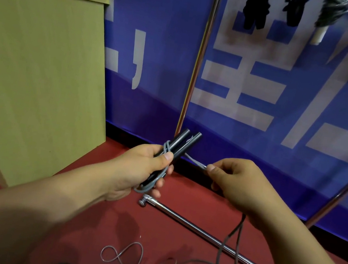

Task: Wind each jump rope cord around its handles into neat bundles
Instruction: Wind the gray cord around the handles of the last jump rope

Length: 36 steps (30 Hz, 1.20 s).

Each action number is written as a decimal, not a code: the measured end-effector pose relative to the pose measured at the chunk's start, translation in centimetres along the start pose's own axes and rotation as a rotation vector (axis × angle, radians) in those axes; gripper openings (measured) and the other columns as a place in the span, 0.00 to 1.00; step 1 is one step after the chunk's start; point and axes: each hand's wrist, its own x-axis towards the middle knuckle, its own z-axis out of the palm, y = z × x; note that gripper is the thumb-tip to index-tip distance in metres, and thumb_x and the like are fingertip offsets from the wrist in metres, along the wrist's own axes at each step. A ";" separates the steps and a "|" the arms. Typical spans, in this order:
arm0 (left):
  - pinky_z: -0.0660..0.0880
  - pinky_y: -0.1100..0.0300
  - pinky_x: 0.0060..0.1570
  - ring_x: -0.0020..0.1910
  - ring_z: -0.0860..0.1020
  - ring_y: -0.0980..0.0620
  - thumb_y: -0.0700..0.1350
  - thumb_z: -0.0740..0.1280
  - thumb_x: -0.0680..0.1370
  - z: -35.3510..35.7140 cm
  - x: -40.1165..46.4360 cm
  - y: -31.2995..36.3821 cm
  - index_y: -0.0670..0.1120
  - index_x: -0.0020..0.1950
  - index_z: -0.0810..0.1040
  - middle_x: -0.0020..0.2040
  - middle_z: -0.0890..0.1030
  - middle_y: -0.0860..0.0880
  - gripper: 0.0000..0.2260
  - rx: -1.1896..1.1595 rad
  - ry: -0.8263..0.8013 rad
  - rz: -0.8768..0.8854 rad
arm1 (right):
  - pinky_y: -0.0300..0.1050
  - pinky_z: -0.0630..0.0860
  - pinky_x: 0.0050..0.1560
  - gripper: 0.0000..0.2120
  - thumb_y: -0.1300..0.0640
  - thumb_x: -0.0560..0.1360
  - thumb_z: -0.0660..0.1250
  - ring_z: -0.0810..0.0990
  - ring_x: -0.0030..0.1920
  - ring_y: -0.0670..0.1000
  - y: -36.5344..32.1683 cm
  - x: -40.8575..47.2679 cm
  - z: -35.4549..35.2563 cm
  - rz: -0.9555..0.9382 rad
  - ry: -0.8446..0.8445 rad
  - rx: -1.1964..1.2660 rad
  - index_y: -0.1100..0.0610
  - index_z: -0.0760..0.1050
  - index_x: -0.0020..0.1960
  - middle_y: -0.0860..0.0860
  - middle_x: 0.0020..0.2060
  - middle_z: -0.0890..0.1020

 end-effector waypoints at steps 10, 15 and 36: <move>0.68 0.65 0.24 0.26 0.69 0.58 0.50 0.60 0.84 -0.2 0.7 0.2 0.45 0.48 0.74 0.39 0.75 0.50 0.10 0.226 0.117 -0.013 | 0.42 0.68 0.33 0.17 0.44 0.77 0.67 0.71 0.30 0.47 -0.6 -0.7 -0.1 -0.015 -0.073 -0.077 0.57 0.82 0.42 0.51 0.29 0.77; 0.74 0.55 0.37 0.33 0.76 0.56 0.53 0.60 0.83 -0.3 1.3 -0.4 0.50 0.50 0.74 0.40 0.79 0.52 0.09 0.647 0.206 0.113 | 0.38 0.65 0.28 0.17 0.45 0.78 0.66 0.69 0.27 0.45 -1.3 -1.2 1.0 -0.117 -0.096 -0.155 0.57 0.79 0.39 0.46 0.26 0.73; 0.77 0.53 0.42 0.43 0.82 0.47 0.55 0.62 0.82 -0.5 1.8 -2.2 0.53 0.44 0.71 0.42 0.82 0.51 0.10 1.016 -0.003 0.066 | 0.33 0.65 0.29 0.11 0.49 0.75 0.69 0.70 0.27 0.42 -0.7 -2.3 4.2 -0.273 -0.112 -0.113 0.52 0.77 0.36 0.45 0.26 0.74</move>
